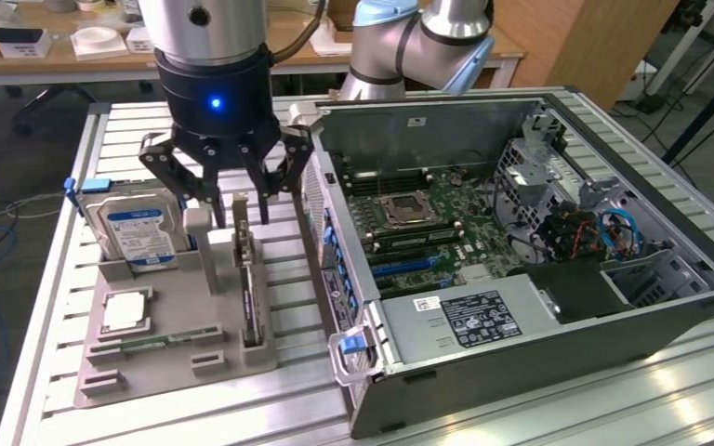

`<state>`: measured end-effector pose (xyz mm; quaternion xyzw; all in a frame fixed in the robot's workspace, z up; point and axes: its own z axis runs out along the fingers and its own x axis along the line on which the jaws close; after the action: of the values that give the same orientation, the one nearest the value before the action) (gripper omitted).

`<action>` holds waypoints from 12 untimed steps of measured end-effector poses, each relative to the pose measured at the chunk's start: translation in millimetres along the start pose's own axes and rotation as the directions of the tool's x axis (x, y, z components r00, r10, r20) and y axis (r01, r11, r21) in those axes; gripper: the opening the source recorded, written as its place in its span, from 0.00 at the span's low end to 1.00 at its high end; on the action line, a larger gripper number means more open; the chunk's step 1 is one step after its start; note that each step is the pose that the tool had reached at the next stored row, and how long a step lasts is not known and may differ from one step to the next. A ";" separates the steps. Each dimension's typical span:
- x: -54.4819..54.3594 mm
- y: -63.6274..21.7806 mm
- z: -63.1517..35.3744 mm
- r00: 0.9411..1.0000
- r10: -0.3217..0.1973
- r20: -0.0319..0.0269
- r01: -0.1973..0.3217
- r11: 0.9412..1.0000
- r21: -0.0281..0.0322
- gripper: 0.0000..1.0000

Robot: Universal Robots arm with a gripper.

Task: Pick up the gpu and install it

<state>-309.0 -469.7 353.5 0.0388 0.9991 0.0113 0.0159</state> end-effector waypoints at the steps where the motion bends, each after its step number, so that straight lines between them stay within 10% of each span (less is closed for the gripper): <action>1: 0.0 0.0 1.2 1.000 0.000 0.000 0.000 1.000 0.000 0.47; 12: 0.3 -0.3 11.2 1.000 0.000 0.000 0.000 1.000 0.000 0.47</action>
<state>-309.0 -469.7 342.3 0.0389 0.9991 0.0114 0.0159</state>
